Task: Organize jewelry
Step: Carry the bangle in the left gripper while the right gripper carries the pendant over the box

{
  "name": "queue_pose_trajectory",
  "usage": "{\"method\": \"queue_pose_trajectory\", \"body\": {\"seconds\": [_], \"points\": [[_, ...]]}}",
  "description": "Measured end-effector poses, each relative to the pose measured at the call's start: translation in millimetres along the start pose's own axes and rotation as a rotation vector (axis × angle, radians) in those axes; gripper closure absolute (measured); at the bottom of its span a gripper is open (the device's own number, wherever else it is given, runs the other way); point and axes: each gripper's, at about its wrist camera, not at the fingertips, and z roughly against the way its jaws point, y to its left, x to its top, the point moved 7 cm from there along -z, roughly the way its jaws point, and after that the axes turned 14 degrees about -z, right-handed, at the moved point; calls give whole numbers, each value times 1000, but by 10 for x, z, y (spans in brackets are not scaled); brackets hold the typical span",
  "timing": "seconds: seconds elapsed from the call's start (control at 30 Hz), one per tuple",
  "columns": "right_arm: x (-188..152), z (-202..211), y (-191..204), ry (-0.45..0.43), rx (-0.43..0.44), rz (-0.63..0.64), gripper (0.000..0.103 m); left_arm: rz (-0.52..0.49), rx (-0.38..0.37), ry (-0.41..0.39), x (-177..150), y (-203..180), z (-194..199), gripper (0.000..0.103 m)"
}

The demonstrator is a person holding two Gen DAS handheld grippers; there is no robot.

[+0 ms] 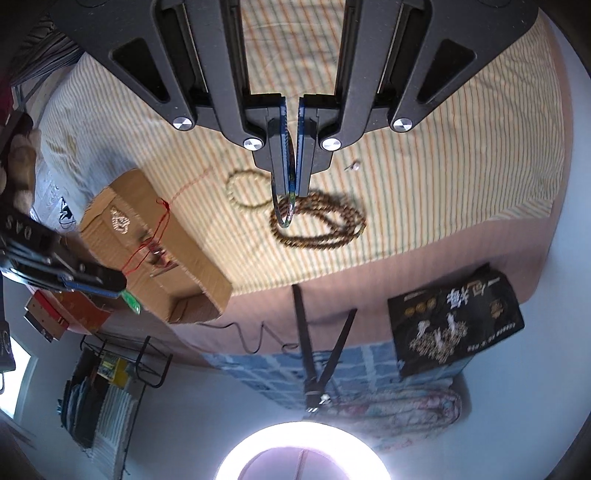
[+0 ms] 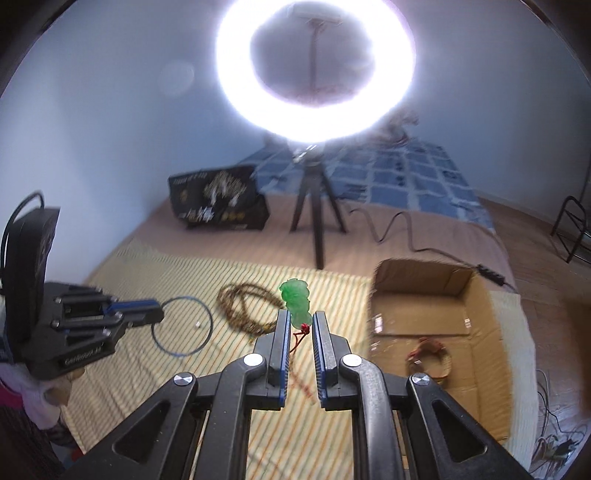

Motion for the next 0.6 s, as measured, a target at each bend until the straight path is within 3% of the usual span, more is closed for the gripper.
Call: {"method": "queue_pose_trajectory", "body": {"seconds": [0.33,0.6], "points": [[262,270,-597,-92,-97,-110,94,-18,-51,-88,433,-283,62,102],[249,329,-1014,-93,-167,-157,94,-70,-88,-139,811,-627,-40,102]]}}
